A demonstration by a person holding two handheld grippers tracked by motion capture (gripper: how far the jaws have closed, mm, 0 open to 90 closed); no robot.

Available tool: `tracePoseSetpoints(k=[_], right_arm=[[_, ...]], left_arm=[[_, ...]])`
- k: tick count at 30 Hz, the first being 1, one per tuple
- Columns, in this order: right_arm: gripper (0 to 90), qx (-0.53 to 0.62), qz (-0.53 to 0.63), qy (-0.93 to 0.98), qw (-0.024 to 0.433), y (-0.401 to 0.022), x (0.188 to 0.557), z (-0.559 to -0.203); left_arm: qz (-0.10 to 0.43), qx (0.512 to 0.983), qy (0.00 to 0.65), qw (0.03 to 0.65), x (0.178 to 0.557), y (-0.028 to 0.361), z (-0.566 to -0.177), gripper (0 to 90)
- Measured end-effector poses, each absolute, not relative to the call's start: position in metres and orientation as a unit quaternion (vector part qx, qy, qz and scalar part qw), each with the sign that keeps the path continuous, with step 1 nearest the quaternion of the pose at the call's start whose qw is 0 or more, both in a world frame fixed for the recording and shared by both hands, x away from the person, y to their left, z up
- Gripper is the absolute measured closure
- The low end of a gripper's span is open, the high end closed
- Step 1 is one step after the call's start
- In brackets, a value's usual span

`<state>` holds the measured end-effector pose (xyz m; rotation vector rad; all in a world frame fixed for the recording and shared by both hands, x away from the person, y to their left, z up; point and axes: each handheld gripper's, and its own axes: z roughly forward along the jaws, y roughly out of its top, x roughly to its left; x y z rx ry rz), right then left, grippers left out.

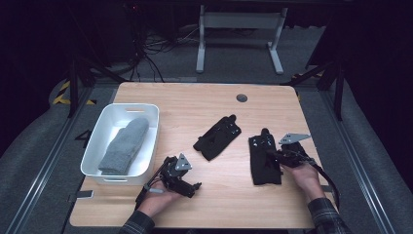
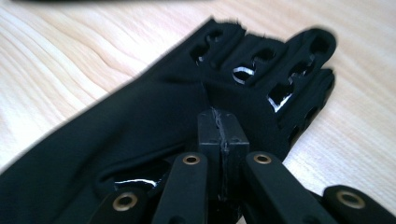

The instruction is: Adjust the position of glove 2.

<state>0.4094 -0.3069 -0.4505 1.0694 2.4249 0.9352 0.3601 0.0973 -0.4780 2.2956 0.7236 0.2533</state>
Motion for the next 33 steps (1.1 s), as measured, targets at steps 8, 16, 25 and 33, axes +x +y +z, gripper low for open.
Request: tracePoseSetpoints(k=[8, 16, 25, 33], right_arm=[[90.0, 0.358, 0.331, 0.860, 0.152, -0.300, 0.394, -0.452], [89.9, 0.335, 0.333, 0.871, 0.136, -0.290, 0.372, -0.453], [90.0, 0.313, 0.330, 0.881, 0.129, -0.277, 0.346, -0.453], [75.7, 0.322, 0.357, 0.864, 0.147, -0.283, 0.345, -0.443]], left_arm=[[0.098, 0.887, 0.279, 0.353, 0.360, 0.097, -0.478, 0.2], [0.100, 0.887, 0.280, 0.354, 0.360, 0.097, -0.478, 0.2], [0.099, 0.887, 0.280, 0.354, 0.360, 0.097, -0.478, 0.2], [0.099, 0.887, 0.280, 0.354, 0.360, 0.097, -0.478, 0.2]])
